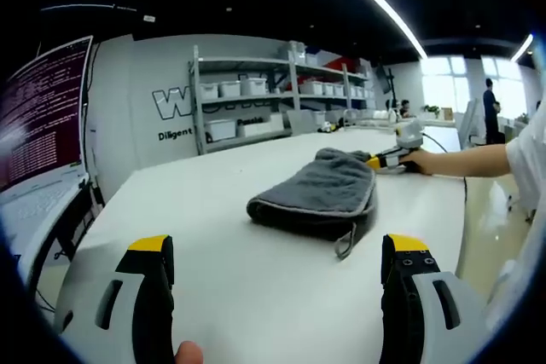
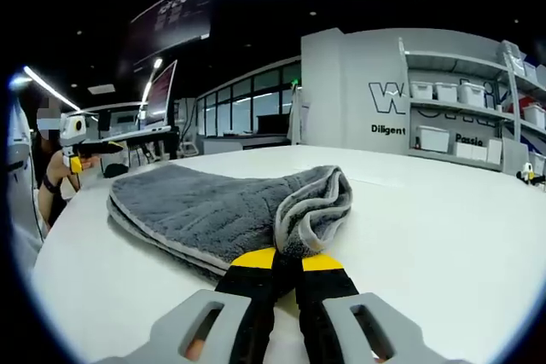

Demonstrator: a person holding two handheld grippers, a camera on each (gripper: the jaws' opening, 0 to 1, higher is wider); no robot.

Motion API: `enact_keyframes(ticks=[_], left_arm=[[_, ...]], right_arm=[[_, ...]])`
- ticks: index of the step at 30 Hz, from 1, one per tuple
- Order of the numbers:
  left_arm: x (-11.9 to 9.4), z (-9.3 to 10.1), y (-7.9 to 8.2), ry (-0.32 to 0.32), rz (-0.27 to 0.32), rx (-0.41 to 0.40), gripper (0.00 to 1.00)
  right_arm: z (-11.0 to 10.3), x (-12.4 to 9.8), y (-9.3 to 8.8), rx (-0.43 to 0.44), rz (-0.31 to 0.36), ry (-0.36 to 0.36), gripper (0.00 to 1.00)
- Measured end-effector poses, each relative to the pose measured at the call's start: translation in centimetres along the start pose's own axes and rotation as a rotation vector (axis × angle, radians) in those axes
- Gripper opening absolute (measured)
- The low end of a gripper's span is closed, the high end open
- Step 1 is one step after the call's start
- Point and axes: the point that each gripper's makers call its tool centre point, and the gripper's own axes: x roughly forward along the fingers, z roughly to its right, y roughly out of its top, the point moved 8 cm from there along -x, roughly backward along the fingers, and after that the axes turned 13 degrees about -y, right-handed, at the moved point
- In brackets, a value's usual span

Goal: Open the folded towel by lifting each exposed corner and separating the folded layers until the towel lies flat within the target outline without major curled edges

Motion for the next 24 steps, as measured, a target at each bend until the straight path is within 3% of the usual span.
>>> enact_keyframes(ticks=[24], left_arm=[[0.3, -1.5, -0.2, 0.005, -0.025, -0.015, 1.00]], right_arm=[[2.5, 4.4, 0.8, -0.050, 0.014, 0.176, 0.03]])
